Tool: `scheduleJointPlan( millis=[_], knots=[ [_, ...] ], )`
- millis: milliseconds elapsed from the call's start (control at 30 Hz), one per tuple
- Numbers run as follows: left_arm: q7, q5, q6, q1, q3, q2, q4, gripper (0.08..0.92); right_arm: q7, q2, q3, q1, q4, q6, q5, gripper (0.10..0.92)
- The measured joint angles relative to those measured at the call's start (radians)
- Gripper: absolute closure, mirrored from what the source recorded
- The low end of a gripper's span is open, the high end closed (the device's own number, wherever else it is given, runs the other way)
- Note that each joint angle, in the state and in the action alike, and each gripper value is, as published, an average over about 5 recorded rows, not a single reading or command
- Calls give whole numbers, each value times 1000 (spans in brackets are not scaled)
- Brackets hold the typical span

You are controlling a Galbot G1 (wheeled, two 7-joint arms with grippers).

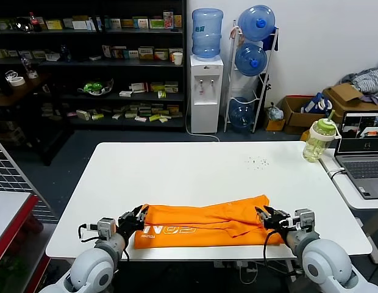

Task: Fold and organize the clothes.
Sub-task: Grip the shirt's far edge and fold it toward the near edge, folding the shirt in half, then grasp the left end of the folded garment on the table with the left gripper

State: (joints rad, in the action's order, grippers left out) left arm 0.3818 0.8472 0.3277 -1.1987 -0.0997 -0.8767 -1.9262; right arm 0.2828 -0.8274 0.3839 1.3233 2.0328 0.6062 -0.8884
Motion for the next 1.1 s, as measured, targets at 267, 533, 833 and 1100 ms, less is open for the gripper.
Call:
scheduleJointPlan(
  millis=[267, 533, 833, 1100],
  knots=[
    [-4, -32, -9, -39, -14, -39, 20, 352, -1, -8, 17, 39, 18, 0, 11, 285],
    [-9, -48, -16, -39, -15, -79, 72, 183, -1, -14, 29, 54, 29, 0, 14, 203],
    [-6, -53, -21, -47, -4, -95, 99, 293, 0, -20, 31, 64, 34, 0, 17, 203],
    [-4, -55, -30, -51, -3, -110, 108, 518, 1, -22, 35, 71, 34, -6, 18, 203]
  ],
)
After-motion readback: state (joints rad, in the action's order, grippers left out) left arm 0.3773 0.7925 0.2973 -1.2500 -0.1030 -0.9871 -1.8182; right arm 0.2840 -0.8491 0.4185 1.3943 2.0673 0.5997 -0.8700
